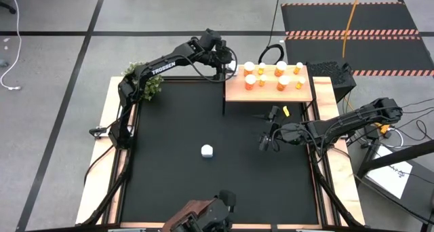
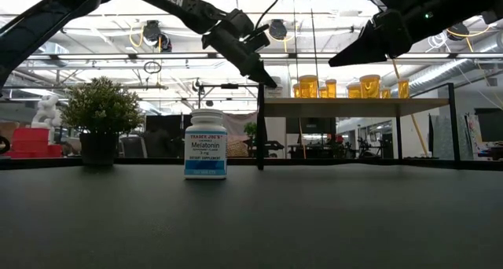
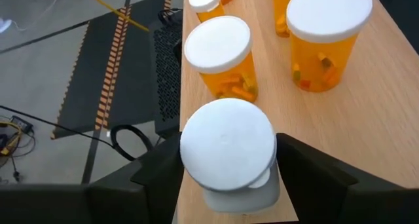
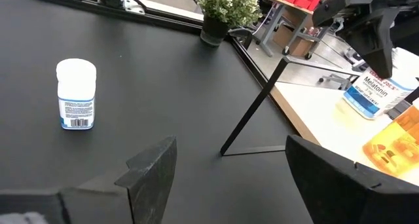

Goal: Pick and place medicine bottles onto shelf by color
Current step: Put the right large white pill bottle on the shelf, then put the large white pill bottle on the shelf

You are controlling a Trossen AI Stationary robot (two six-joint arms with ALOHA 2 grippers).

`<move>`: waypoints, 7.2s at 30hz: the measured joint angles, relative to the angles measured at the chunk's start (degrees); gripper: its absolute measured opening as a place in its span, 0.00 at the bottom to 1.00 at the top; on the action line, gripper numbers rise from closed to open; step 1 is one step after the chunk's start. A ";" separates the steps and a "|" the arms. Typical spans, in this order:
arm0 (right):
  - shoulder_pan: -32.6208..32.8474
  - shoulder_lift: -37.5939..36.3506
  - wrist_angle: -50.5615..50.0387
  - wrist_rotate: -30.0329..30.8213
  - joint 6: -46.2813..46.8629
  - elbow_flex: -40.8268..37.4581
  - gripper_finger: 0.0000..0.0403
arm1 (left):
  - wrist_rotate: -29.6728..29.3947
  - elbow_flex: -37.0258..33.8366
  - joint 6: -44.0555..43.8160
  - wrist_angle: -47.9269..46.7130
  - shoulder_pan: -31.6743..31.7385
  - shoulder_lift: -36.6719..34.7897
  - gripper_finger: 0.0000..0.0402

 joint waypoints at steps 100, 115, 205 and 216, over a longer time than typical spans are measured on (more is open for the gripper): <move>6.92 4.13 1.11 3.39 12.62 0.00 0.69 | -14.53 -36.14 -23.94 29.86 -12.17 -16.83 0.16; 1.80 4.13 1.36 3.21 6.95 0.00 0.69 | -17.35 -29.16 -20.35 20.90 -8.88 -15.72 0.09; 6.53 4.07 1.74 -3.20 13.60 -0.04 0.69 | -28.15 -55.51 -50.32 0.05 -46.13 -32.57 0.74; 12.48 4.07 1.73 -3.06 18.38 -0.04 0.69 | -29.13 -65.32 -52.70 19.39 -48.17 -32.57 0.77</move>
